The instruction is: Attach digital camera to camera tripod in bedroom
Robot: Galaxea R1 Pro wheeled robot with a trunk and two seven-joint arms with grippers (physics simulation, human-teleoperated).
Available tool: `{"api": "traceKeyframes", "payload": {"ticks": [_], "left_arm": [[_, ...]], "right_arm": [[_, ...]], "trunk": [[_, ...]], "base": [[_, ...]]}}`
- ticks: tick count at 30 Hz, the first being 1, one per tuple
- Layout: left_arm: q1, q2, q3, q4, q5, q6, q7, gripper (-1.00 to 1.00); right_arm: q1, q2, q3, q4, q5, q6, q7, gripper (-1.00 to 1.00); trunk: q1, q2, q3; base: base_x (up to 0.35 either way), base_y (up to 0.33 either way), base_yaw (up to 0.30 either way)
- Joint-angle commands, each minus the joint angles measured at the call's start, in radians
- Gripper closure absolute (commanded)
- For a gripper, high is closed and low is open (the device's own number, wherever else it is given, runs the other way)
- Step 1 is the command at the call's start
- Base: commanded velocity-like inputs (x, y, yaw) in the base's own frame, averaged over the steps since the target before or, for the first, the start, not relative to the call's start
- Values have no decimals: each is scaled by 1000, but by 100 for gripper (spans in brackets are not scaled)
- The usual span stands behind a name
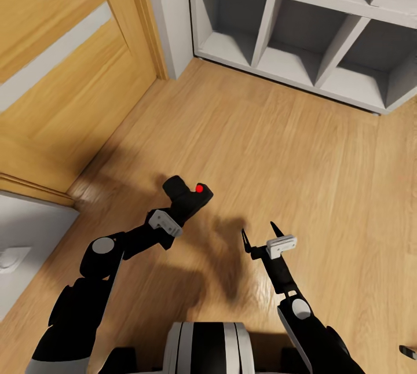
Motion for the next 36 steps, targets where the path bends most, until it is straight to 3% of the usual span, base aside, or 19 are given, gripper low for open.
{"api": "traceKeyframes", "payload": {"ticks": [1, 36], "left_arm": [[0, -1, 1, -1, -5, 6, -7, 100], [0, -1, -1, -2, -7, 8, -6, 100]], "right_arm": [[0, -1, 2, 0, 4, -2, -5, -100], [0, -1, 3, 0, 5, -2, -5, -100]], "trunk": [[-1, 0, 3], [-16, 8, 139]], "base": [[0, 0, 0], [0, 0, 0]]}}
